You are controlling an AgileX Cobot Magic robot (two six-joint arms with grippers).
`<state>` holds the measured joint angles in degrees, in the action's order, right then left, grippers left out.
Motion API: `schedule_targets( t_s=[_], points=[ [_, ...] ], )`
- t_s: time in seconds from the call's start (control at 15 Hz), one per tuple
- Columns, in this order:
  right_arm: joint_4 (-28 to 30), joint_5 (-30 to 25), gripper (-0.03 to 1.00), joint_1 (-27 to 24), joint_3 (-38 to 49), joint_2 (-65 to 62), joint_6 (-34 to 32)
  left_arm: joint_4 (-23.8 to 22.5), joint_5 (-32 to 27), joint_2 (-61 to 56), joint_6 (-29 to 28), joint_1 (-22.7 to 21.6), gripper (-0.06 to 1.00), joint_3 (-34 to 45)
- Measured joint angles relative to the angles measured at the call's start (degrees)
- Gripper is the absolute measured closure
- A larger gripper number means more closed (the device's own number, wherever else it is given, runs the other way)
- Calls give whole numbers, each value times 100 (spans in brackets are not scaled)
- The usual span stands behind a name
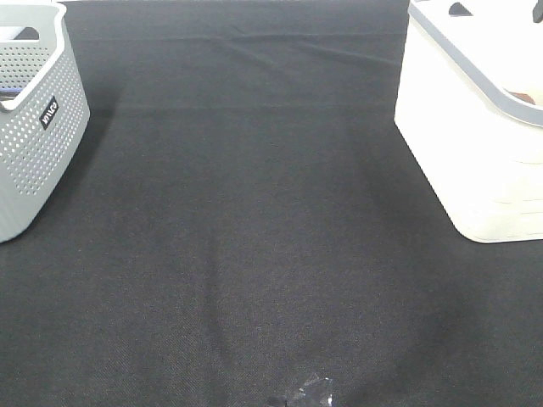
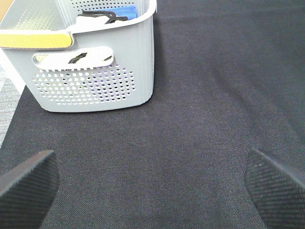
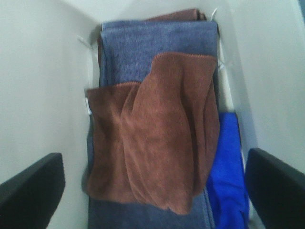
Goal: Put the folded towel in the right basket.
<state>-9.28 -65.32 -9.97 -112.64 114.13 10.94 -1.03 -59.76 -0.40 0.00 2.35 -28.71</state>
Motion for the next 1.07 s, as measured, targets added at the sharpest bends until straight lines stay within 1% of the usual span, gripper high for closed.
schedule_targets(
  t_s=[0.07, 0.13, 0.27, 0.33, 0.47, 0.6, 0.73, 0.8, 0.87, 0.93, 1.07],
  points=[
    [0, 0, -2, 0, 0, 0, 0, 0, 0, 0, 0, 0, -5, 0],
    [115, -138, -2, 11, 0, -23, 6, 0, 0, 0, 0, 0, -5, 0],
    [487, -372, -2, 74, 0, -212, -172, 0, 0, 0, 0, 0, -5, 0],
    [647, -407, -2, 149, 0, -378, -304, 0, 0, 0, 0, 0, -5, 0],
    [716, -418, -2, 504, 34, -991, -539, 0, 0, 0, 0, 0, -5, 0],
    [831, -413, -2, 877, 407, -1650, -917, 0, 0, 0, 0, 0, -5, 0],
    [1266, -418, -2, 1387, 1203, -2624, -1364, 0, 0, 0, 0, 0, -5, 0],
    [1558, -350, -2, 1759, 1971, -3461, -1662, 0, 0, 0, 0, 0, -5, 0],
    [1662, -235, -2, 1954, 2550, -4028, -1845, 0, 0, 0, 0, 0, -5, 0],
    [1696, -126, -2, 2114, 3060, -4635, -1977, 0, 0, 0, 0, 0, -5, 0],
    [1690, -40, -2, 2200, 4108, -5752, -2057, 0, 0, 0, 0, 0, -5, 0]
  ],
)
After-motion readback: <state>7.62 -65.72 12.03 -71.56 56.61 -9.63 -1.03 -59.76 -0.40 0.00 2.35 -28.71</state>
